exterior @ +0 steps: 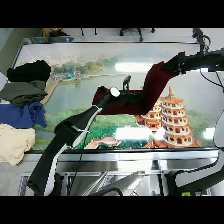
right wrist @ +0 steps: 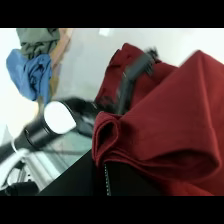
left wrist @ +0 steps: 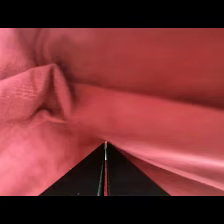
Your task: Fold the shirts.
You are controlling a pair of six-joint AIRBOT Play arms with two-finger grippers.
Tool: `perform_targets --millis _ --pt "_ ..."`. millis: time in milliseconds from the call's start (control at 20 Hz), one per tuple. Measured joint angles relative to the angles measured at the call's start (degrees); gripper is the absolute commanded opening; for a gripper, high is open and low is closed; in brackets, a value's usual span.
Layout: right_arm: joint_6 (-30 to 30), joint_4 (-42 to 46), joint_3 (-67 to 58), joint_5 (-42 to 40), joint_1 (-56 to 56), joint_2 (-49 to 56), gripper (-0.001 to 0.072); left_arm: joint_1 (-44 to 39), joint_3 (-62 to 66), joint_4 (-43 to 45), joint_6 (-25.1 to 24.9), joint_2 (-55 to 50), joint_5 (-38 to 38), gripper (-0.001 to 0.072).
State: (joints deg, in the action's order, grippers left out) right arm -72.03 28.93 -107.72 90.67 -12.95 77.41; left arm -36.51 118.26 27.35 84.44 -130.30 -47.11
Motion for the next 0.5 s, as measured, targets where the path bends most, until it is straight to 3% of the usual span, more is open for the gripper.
perform_targets --millis 300,500 --pt "-0.46 0.92 0.11 -2.71 4.9 0.85 0.0016 12.26 0.5 -1.55 -1.92 16.0 -19.61 0.0014" --pt "-0.68 1.99 0.22 -7.91 14.16 4.37 0.0016 22.62 0.52 -1.95 -2.23 28.22 -31.1 0.0015"
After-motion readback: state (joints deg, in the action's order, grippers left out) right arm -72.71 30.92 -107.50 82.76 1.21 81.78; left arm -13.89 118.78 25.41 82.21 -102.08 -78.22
